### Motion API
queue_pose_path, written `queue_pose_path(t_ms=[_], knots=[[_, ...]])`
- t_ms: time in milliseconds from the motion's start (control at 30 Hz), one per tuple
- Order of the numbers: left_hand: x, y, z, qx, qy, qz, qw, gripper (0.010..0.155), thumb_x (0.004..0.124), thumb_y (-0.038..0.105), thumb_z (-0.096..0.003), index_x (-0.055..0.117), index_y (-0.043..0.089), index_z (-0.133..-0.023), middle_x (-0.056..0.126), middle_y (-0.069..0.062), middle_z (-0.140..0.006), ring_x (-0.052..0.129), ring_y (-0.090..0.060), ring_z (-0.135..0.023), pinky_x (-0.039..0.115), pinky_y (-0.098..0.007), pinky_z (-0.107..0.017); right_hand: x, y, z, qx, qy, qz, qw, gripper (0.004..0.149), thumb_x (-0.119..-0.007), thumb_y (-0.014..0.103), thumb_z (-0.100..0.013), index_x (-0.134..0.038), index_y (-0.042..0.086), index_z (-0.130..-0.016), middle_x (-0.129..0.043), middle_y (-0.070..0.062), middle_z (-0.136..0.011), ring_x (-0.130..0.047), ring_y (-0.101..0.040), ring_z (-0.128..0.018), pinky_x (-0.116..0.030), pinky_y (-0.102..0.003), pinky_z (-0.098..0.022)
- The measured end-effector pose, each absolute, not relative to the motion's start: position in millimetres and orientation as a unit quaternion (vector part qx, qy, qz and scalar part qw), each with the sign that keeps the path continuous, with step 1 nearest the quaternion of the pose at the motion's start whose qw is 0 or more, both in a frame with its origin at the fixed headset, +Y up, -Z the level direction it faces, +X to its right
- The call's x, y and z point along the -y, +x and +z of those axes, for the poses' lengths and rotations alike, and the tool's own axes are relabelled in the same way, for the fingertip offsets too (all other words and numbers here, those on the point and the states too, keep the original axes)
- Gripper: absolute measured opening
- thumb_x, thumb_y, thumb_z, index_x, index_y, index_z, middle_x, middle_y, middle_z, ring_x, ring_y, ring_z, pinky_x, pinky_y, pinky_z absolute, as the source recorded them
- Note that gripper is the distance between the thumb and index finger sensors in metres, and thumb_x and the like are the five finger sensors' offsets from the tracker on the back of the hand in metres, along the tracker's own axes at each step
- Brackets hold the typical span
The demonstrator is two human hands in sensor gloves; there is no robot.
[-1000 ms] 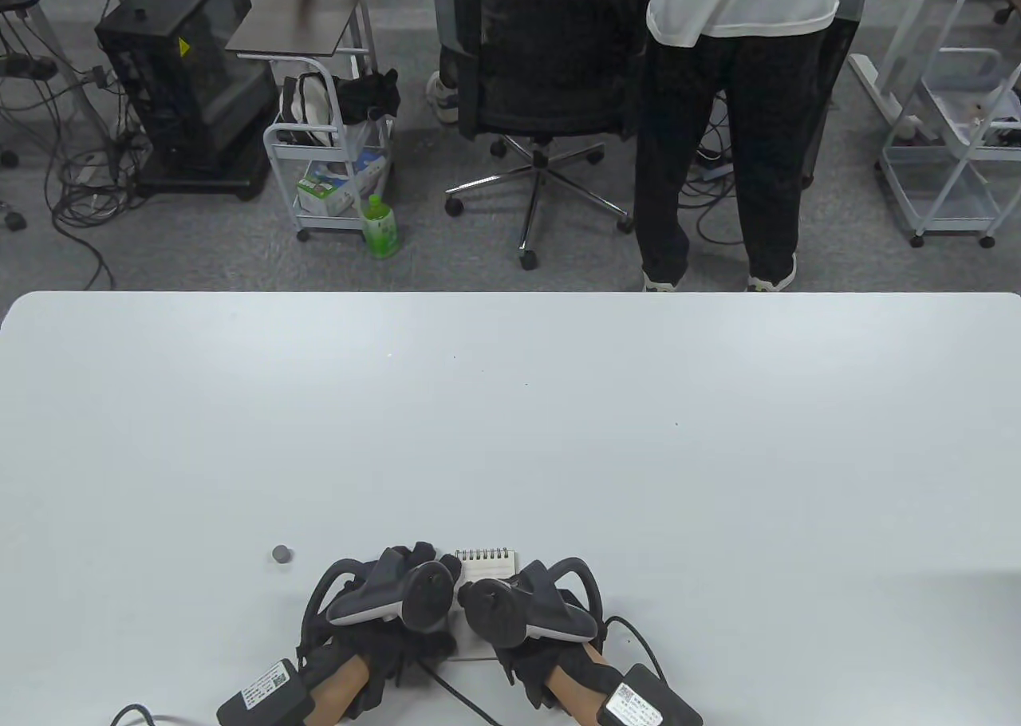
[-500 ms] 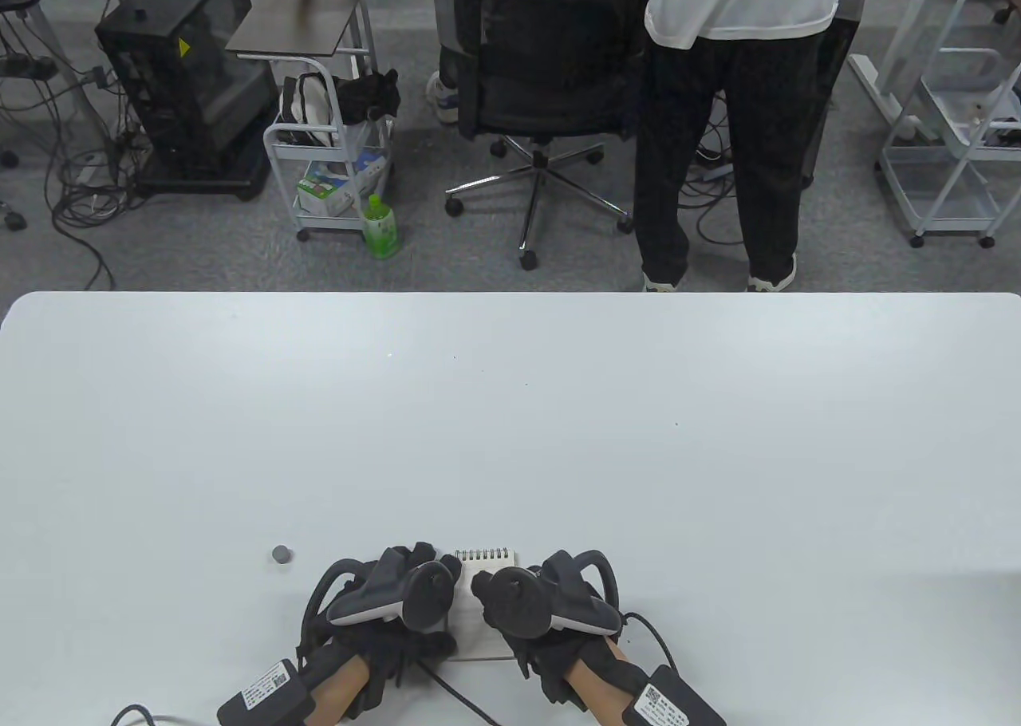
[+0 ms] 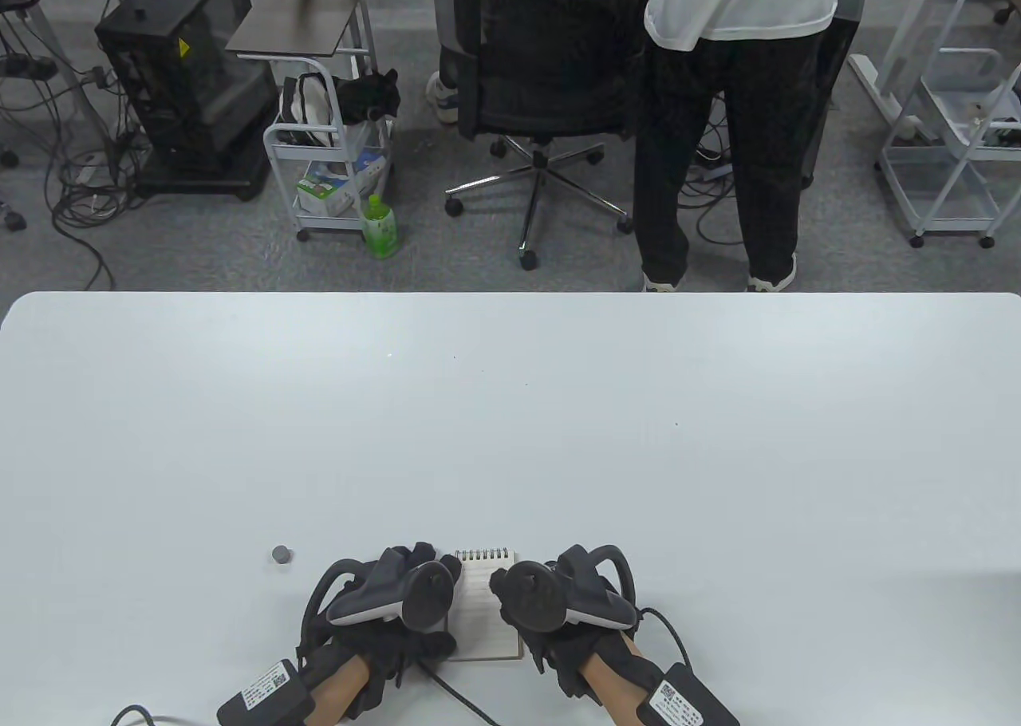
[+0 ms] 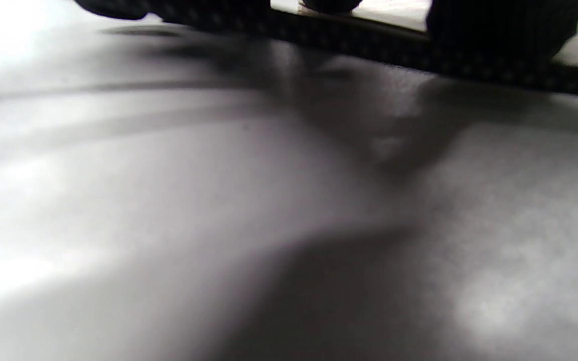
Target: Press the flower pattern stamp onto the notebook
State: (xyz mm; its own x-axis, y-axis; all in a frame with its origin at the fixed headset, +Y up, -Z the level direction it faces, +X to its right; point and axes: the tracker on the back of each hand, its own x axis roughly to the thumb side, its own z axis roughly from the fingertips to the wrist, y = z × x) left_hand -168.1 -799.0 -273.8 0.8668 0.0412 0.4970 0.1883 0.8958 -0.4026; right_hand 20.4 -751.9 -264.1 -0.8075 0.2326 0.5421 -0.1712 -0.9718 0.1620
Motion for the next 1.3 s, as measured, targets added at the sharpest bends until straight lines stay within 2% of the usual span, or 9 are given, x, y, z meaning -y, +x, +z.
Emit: queue_pose_path(t_ms=[1033,1300], knots=[[799,-168,-274,0.254,-0.225,-0.039,0.940,0.089,0.066,0.063,-0.0362,0.030,0.022,-0.107,0.026,-0.018,-0.112,0.034,-0.049,-0.099,0.043,-0.065,-0.066,760,2,-257,-0.073,0.297,0.950,0.061,0.047,-0.082,0.025,-0.040,-0.082,0.015,-0.086,-0.093,-0.019,-0.067,-0.107,-0.034,-0.049,-0.085,-0.052,-0.045],[799,-168,-274,0.253,-0.225,-0.039,0.940,0.089,0.066,0.063,-0.0361,0.030,0.022,-0.107,0.026,-0.018,-0.112,0.034,-0.048,-0.099,0.043,-0.065,-0.066,764,4,-258,-0.071,0.294,0.950,0.079,0.046,-0.083,0.025,-0.040,-0.083,0.016,-0.085,-0.093,-0.019,-0.066,-0.108,-0.034,-0.049,-0.086,-0.051,-0.045]])
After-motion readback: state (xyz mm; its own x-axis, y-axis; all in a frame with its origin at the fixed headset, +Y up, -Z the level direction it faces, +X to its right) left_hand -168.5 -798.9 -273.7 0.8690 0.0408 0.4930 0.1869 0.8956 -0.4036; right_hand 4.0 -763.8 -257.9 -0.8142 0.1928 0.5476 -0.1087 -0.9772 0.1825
